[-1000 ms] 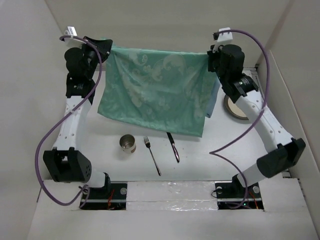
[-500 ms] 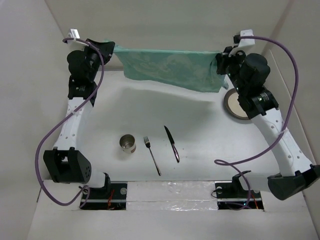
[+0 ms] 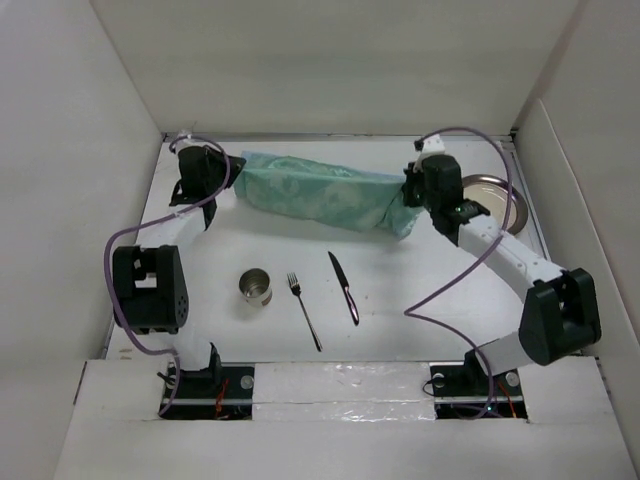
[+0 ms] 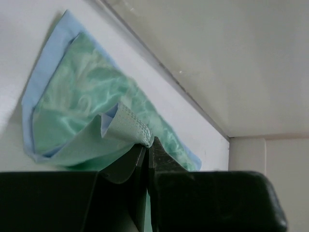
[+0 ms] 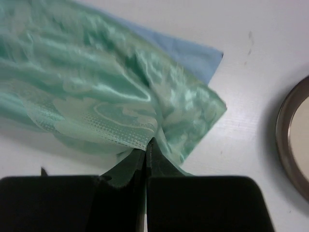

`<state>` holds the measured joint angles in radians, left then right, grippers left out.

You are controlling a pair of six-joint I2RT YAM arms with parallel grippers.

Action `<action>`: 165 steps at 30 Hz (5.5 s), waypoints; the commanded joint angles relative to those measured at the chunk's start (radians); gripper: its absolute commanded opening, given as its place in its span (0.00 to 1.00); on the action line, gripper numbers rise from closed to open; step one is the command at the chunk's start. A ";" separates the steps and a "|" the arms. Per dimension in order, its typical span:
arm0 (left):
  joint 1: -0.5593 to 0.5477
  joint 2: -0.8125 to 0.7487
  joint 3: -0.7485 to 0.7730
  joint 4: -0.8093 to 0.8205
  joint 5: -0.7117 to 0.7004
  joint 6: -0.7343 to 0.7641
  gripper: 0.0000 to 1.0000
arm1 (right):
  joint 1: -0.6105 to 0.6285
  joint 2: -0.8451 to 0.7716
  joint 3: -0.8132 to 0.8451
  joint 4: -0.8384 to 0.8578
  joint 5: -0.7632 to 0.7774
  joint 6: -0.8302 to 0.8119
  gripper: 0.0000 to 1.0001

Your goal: Set the dinner table for one person

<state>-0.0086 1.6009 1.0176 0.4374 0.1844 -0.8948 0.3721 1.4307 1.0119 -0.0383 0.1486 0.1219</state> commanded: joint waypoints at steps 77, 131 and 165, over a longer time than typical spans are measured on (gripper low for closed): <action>0.062 0.160 0.162 -0.733 -0.235 0.548 0.36 | -0.190 -0.056 -0.538 0.416 -0.352 0.478 0.58; 0.108 -0.061 0.079 -0.592 -0.120 0.425 0.00 | -0.110 0.150 0.465 -0.066 -0.368 0.352 0.00; 0.108 0.182 0.276 -0.605 -0.212 0.407 0.00 | -0.320 0.427 0.108 0.495 -0.931 0.418 0.80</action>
<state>0.0986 1.7855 1.2610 -0.1799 -0.0273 -0.4908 0.0364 1.8877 1.1671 0.2462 -0.6373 0.5102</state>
